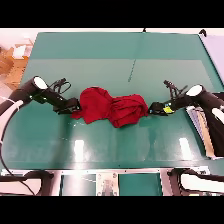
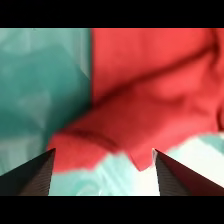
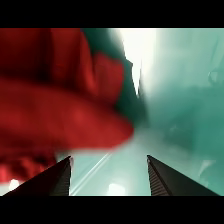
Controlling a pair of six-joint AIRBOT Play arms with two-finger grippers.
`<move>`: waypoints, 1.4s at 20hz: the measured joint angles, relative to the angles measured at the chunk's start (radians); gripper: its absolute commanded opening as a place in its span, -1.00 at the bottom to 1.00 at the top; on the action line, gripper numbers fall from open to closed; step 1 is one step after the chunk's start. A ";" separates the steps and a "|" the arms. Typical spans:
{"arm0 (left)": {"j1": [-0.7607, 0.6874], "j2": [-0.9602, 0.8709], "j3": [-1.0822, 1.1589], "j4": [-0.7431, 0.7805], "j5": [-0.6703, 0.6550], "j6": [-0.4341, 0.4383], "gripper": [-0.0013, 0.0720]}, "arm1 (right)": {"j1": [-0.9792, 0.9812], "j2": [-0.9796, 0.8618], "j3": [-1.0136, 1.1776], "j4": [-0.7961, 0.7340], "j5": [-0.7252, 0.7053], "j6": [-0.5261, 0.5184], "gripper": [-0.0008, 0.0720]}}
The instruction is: Fold the shirts.
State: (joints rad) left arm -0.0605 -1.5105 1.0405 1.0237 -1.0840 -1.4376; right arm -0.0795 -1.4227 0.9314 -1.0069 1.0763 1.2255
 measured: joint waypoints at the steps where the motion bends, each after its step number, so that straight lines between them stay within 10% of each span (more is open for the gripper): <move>1: 0.002 -0.007 -0.008 -0.031 0.028 -0.001 0.65 | 0.014 -0.031 0.031 0.004 -0.006 -0.010 0.50; 2: 0.002 -0.016 -0.014 -0.056 0.063 0.000 0.14 | 0.029 -0.061 0.065 0.005 -0.006 -0.018 0.48; 4: 0.003 -0.033 -0.025 -0.089 0.116 0.015 -0.91 | 0.059 -0.111 0.123 0.009 -0.007 -0.028 -0.44; 6: 0.002 -0.039 -0.025 -0.135 0.150 0.041 -0.90 | 0.084 -0.140 0.166 0.011 0.011 -0.033 -0.93; 19: 0.003 0.392 0.477 -0.124 0.203 0.085 -0.91 | 0.008 0.016 0.731 -0.005 0.408 0.072 -0.93; 28: 0.004 0.635 1.046 -0.039 0.221 0.096 -0.91 | -0.005 0.419 1.058 -0.004 0.356 0.160 -0.93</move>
State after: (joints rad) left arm -0.0566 -0.8753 2.0869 0.9852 -0.8631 -1.3418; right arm -0.0849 -1.0039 1.9896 -1.0107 1.4319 1.3857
